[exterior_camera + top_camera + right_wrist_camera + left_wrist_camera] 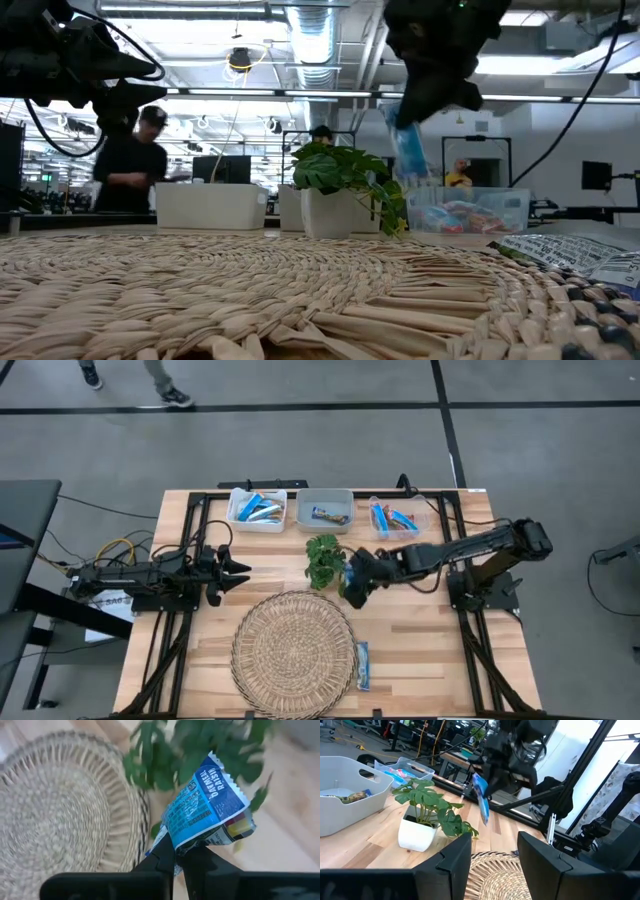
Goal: Pick and place Granola Bars by type
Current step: Put the blue granola bar into the gray bin
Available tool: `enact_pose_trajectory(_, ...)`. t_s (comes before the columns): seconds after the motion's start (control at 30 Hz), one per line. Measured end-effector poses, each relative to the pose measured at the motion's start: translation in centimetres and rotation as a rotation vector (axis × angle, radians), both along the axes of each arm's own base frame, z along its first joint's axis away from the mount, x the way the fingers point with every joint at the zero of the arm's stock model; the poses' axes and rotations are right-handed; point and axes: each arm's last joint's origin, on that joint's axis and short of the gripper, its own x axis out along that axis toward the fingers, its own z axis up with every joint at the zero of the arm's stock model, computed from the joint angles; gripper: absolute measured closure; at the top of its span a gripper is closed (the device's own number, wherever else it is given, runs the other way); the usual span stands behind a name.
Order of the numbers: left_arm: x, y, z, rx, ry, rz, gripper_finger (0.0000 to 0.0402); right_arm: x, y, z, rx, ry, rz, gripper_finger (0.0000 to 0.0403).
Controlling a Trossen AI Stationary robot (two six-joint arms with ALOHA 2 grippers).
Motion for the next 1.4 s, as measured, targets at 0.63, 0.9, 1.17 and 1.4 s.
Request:
enact_pose_trajectory(0.63,0.0,0.0,0.0,0.0,0.0,0.0,0.0248,0.2,-7.9,4.4,-0.357,-0.231,0.138,0.0394)
enact_pose_trajectory(0.9,0.0,0.0,0.0,0.0,0.001,0.0,0.0248,0.3,-12.0,5.3,-0.535,-0.28,0.105,0.0393)
enact_pose_trajectory(1.17,0.0,0.0,0.0,0.0,0.001,0.0,0.0248,0.4,-16.7,4.2,-0.558,-0.267,-0.001,0.0393)
enact_pose_trajectory(1.4,0.0,0.0,0.0,0.0,0.001,0.0,0.0248,1.9,-20.4,1.8,-0.446,-0.178,0.018,0.0393)
